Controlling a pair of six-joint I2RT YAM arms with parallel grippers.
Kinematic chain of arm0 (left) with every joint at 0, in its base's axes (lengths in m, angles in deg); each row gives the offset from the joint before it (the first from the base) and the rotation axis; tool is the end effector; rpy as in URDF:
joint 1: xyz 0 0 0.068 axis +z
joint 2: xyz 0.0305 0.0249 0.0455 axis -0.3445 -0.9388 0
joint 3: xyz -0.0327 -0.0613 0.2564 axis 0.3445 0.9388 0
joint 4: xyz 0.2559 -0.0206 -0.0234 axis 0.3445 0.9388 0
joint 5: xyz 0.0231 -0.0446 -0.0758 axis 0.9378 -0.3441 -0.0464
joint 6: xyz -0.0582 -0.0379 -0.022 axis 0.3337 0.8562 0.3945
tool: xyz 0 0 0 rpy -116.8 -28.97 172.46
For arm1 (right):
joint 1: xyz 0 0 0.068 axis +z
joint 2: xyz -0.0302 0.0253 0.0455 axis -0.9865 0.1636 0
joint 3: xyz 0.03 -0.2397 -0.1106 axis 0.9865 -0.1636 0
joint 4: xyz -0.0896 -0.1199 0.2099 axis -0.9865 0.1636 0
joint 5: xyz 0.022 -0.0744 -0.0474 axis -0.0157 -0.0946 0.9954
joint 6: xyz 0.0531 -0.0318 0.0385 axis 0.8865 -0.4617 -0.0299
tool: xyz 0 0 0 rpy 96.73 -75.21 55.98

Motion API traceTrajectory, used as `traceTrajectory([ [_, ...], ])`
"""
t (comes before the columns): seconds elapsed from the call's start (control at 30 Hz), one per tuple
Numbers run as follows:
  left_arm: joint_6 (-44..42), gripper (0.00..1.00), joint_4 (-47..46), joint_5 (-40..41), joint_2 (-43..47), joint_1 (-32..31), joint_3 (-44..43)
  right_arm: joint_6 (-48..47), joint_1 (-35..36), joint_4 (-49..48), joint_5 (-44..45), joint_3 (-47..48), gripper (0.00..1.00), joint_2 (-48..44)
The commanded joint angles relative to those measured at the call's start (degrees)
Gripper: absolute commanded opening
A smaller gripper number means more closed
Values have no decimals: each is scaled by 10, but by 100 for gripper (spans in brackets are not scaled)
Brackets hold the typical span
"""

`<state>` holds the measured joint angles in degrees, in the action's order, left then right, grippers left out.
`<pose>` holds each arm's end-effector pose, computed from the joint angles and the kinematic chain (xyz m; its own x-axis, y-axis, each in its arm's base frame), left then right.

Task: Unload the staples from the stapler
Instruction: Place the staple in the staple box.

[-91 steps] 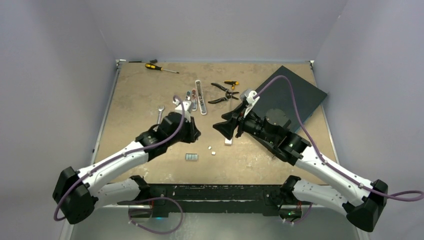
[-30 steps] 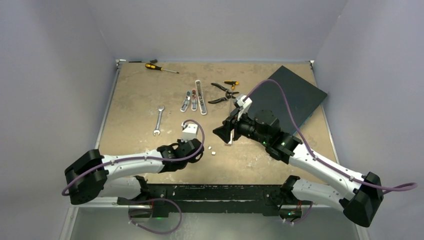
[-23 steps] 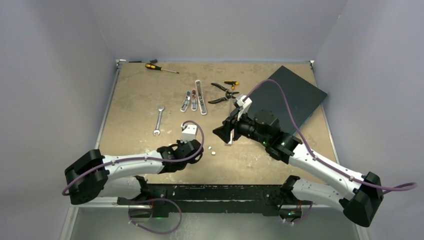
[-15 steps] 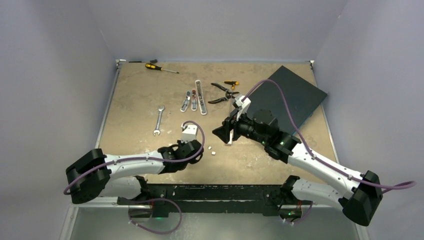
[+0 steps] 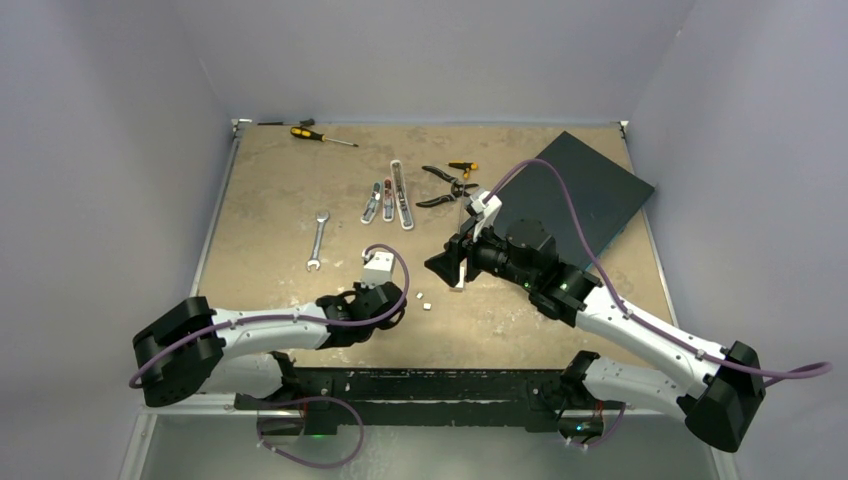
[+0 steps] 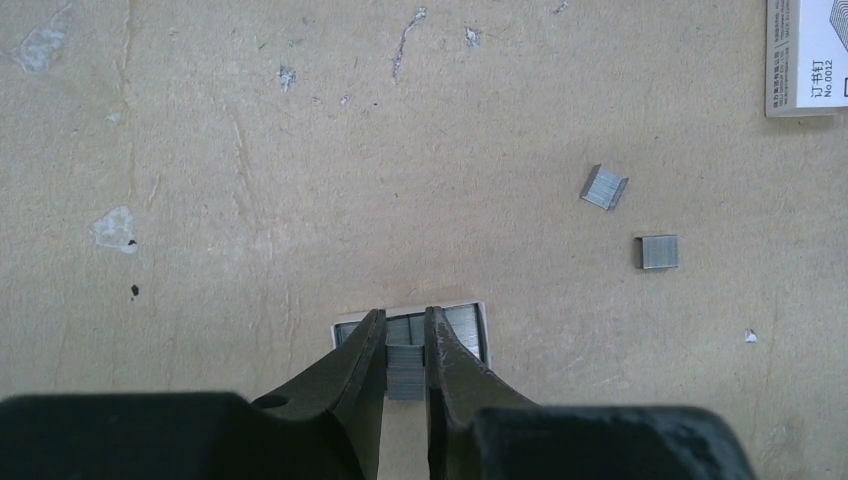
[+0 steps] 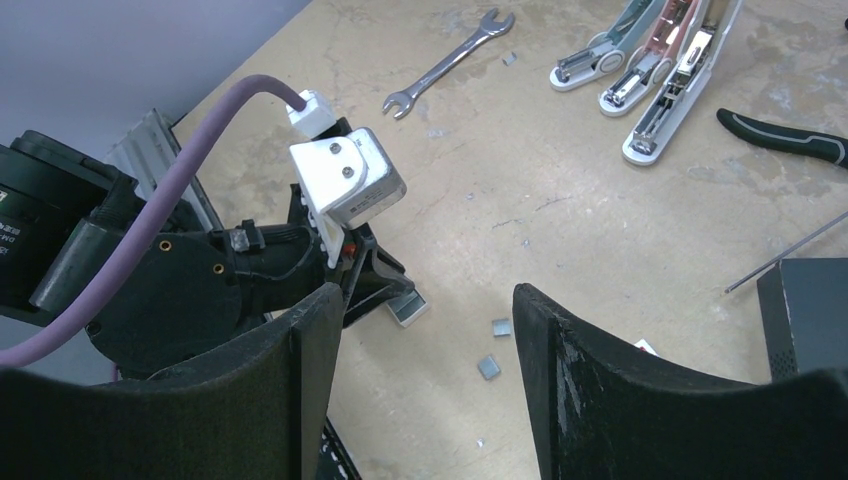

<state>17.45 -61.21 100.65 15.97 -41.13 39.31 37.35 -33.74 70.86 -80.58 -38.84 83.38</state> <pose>0.1400 -0.1853 0.1364 -0.6858 0.0016 -0.7278 0.1114 0.9884 -0.1028 0.1743 0.1994 0.3137 -0.3329 0.0778 -0.9398 -0.7593 0.5688 0.3160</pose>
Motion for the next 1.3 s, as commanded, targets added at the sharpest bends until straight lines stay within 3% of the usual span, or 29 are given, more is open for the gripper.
traceTrajectory([
  [0.0, 5, 0, -15, 12, 3, -3, 5, -7, -1, -8, -12, 18, 66, -3],
  [0.8, -1, 0, -16, -1, 2, -4, 1, -6, 0, -9, -15, 15, 66, -1],
  [1.27, 0, 16, -4, -4, 1, -4, -4, -5, 0, -11, -17, 15, 66, -1],
])
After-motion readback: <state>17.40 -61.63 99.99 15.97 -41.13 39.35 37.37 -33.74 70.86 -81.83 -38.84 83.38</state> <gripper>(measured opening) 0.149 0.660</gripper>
